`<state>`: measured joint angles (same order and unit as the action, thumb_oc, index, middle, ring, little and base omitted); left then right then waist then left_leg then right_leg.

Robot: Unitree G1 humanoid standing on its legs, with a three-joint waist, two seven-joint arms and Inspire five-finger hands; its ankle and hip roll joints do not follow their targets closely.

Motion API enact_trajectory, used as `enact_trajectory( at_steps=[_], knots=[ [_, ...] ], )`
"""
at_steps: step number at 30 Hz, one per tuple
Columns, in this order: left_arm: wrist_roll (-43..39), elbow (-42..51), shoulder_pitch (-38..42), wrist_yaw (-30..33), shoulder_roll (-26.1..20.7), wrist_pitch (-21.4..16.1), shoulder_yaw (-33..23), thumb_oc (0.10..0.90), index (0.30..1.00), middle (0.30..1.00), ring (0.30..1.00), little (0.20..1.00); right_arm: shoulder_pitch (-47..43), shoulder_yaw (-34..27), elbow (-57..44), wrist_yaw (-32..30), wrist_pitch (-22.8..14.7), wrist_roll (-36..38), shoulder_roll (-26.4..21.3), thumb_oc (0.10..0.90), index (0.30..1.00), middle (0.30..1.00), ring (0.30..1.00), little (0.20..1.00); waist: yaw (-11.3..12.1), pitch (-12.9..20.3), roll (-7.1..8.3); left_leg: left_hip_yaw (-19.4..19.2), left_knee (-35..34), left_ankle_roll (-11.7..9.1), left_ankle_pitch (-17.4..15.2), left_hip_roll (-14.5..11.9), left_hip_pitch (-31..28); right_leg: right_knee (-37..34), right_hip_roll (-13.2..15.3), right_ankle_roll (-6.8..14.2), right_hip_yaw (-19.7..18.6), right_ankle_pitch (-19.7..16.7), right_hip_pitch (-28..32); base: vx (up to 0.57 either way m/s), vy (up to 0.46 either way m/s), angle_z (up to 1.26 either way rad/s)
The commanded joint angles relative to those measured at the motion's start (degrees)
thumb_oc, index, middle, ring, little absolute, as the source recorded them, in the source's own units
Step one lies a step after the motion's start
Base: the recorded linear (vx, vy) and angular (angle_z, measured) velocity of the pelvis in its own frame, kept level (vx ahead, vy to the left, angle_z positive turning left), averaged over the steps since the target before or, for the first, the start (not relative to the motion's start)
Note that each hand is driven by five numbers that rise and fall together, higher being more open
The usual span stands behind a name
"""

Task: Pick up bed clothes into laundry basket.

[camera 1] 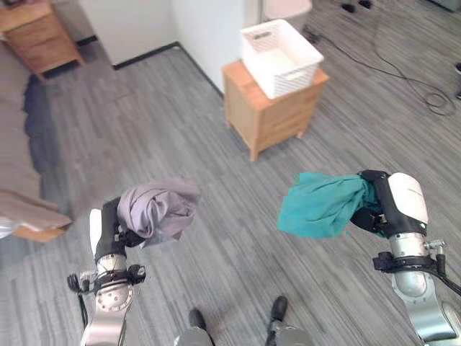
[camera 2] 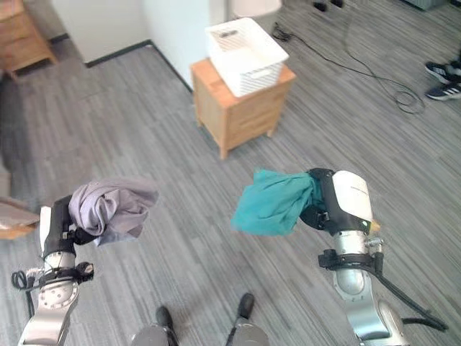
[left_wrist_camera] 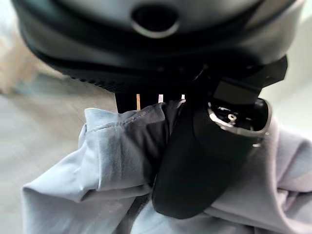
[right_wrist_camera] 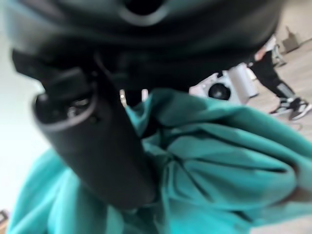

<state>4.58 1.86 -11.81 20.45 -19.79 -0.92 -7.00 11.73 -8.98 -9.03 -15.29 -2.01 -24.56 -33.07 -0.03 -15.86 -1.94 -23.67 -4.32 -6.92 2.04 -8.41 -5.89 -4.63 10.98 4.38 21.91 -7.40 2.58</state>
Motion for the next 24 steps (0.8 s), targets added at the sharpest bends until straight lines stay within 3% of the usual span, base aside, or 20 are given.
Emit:
enact_trajectory(
  at_steps=[1, 7, 12, 19, 24],
  knots=[
    [1.5, 4.9, 1.4, 0.3, -6.1, -5.8, -6.5, 0.4, 0.3, 0.3, 0.3, 0.3, -3.1, -4.8, -0.8, -3.9, -1.9, -0.5, -1.2, 0.4, 0.3, 0.3, 0.3, 0.3, -1.4, 8.3, 1.99, -0.2, -0.7, -0.2, 0.8, -5.6, -0.4, 0.0, -1.0, 3.2, -0.5, 5.8, 4.0, 0.07, 0.111, 0.5],
    [1.2, 4.1, 1.2, -1.2, -6.2, -5.8, -6.7, 0.4, 0.3, 0.3, 0.3, 0.3, -1.6, -6.1, -0.5, -3.7, -1.2, -1.2, -0.1, 0.4, 0.3, 0.3, 0.3, 0.3, -1.6, 8.9, 2.47, -0.4, -0.7, 0.0, 0.0, -4.8, -0.8, -0.1, 0.1, 4.0, -0.9, 4.8, 3.9, 0.03, 0.086, 0.06],
    [0.0, 6.1, 1.9, -4.0, -6.1, -7.2, -4.1, 0.4, 0.3, 0.3, 0.3, 0.3, 0.2, -7.7, -2.0, -3.3, -1.5, -2.0, 0.3, 0.4, 0.3, 0.3, 0.3, 0.3, -3.6, 9.4, 3.01, -2.1, -0.7, 0.4, -1.2, -4.1, -2.3, -0.2, 0.8, 4.9, -2.9, 3.8, 3.5, 0.03, 0.072, -0.07],
    [-1.1, 7.3, 5.3, -5.4, -4.7, -8.2, 1.8, 0.4, 0.3, 0.3, 0.3, 0.3, -0.2, -6.0, -4.0, -2.7, -3.0, -2.7, -0.7, 0.4, 0.3, 0.3, 0.3, 0.3, -5.6, 9.9, 3.19, -6.0, -0.7, 0.9, -2.4, -3.4, -4.8, -0.4, 0.5, 5.5, -7.0, 2.4, 1.3, 0.0, 0.029, -0.7],
    [-1.2, 7.3, 5.8, -5.6, -4.8, -8.4, 2.9, 0.4, 0.3, 0.3, 0.3, 0.3, 0.4, -5.4, -3.3, -2.2, -3.7, -1.1, -0.9, 0.4, 0.3, 0.3, 0.3, 0.3, -5.8, 10.3, 3.21, -5.6, -0.7, 0.8, -2.4, -3.6, -4.9, -0.4, 0.5, 5.6, -7.1, 2.7, 1.4, 0.01, -0.011, -0.37]
  ],
)
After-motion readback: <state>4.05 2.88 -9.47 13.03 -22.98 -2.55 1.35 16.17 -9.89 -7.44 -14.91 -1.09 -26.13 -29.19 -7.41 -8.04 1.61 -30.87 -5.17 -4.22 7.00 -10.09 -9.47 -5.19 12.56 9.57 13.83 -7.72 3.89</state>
